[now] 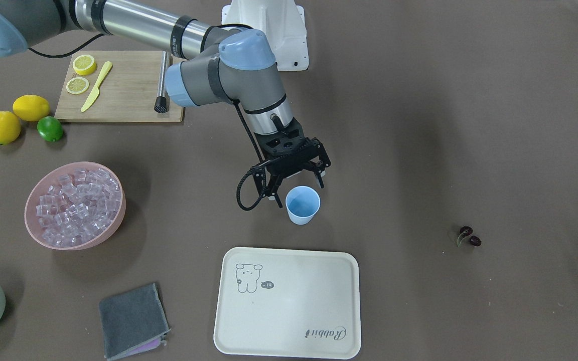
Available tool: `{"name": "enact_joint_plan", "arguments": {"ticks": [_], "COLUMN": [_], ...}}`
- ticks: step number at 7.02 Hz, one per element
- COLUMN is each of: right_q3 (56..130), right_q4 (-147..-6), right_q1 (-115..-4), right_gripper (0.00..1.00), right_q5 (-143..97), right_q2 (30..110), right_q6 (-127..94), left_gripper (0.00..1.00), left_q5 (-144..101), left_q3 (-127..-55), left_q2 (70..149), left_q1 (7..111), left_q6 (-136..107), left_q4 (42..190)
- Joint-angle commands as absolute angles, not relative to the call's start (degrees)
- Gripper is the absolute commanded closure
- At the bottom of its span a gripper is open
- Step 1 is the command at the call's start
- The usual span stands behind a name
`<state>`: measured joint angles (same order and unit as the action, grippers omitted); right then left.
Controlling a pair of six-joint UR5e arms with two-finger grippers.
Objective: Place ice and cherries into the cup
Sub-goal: 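Move the right gripper back over the pink ice bowl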
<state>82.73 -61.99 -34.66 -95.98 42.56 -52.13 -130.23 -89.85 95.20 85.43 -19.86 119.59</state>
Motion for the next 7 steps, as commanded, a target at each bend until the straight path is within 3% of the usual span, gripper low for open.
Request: {"name": "enact_joint_plan", "arguments": {"ticks": [1,3,7], "right_q3": [96.52,106.74,107.84], "right_q4": [-64.40,-71.95,-72.42], "right_q1": [-41.62,-48.40,-50.27], "right_gripper": [0.00,0.00,0.00], "right_q5": [-104.37,-107.40,-104.41], "right_q2": [56.27,63.86,76.35], "right_q6": [-52.03,-52.03,-52.65], "left_gripper": [0.02,0.02,0.02], "left_q5": [-130.17,-129.99,-129.90], "left_q3": [-90.17,-90.26,-91.49], "left_q2": [95.27,95.19,94.66], "left_q1": [85.43,85.43,85.43], "left_q6": [-19.95,-19.95,-19.86], "left_q4": [119.62,120.58,121.03]}}
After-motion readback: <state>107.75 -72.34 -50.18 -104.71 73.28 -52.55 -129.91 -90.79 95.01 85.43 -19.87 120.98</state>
